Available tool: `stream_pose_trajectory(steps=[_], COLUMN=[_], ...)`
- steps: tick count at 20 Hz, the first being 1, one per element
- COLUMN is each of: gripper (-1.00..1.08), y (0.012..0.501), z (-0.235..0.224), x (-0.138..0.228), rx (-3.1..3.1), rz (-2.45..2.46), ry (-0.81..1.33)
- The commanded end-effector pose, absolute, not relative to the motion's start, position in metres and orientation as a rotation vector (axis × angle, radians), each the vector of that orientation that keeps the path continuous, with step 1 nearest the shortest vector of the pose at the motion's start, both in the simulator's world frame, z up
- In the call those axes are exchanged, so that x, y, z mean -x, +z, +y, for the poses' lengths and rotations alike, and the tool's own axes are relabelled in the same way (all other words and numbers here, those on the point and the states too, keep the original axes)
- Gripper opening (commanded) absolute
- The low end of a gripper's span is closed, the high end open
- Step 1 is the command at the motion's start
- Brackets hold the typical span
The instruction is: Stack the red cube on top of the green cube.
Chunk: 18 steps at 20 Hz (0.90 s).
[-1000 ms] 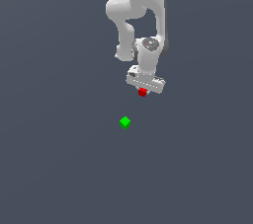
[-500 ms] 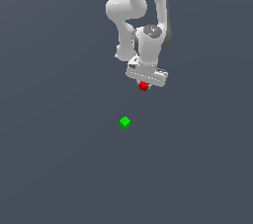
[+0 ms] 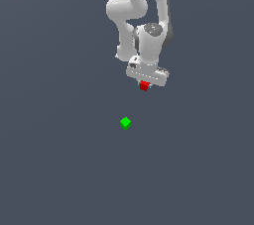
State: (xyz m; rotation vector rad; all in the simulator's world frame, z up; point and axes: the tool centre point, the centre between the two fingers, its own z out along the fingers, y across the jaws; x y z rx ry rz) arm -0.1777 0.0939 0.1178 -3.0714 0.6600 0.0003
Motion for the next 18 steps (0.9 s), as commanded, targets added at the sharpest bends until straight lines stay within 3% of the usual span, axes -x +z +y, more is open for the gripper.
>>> stream_pose_trajectory(steps=[1, 9, 18], gripper=[-1.00, -1.00, -1.00], y=[0.117, 0.106, 0.086], z=[0.091, 0.072, 0.036], x=[0.174, 0.142, 0.080], rx=[3.071, 3.072, 3.072], rz=[0.661, 0.661, 0.661], ry=[0.000, -0.001, -0.001])
